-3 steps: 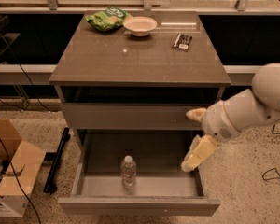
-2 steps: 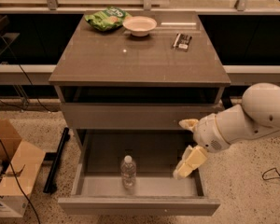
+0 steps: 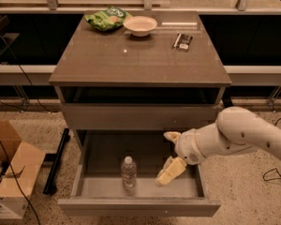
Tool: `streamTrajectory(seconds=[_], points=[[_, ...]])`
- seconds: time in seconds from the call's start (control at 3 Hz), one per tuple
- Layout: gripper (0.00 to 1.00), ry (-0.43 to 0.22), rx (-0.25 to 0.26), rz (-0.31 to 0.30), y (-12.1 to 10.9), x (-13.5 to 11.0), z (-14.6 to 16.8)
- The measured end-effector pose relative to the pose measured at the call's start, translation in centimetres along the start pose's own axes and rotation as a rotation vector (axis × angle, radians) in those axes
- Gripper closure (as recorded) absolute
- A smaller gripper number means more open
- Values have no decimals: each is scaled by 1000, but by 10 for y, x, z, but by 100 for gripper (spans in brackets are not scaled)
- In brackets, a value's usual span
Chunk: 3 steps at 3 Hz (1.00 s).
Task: Pick water bottle from middle drawer and place on counter
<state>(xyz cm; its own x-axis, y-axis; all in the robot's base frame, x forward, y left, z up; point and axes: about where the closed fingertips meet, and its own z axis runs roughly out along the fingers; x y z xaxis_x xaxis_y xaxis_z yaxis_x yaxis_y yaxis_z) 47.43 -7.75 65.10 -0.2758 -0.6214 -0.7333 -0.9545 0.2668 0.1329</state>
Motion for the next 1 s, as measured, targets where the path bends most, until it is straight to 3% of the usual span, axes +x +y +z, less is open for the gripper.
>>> streamTrajectory(seconds=[0.33,1.0], points=[[0,5,-15,40,-4,13,39],[0,-29,-51,90,-20,16,109]])
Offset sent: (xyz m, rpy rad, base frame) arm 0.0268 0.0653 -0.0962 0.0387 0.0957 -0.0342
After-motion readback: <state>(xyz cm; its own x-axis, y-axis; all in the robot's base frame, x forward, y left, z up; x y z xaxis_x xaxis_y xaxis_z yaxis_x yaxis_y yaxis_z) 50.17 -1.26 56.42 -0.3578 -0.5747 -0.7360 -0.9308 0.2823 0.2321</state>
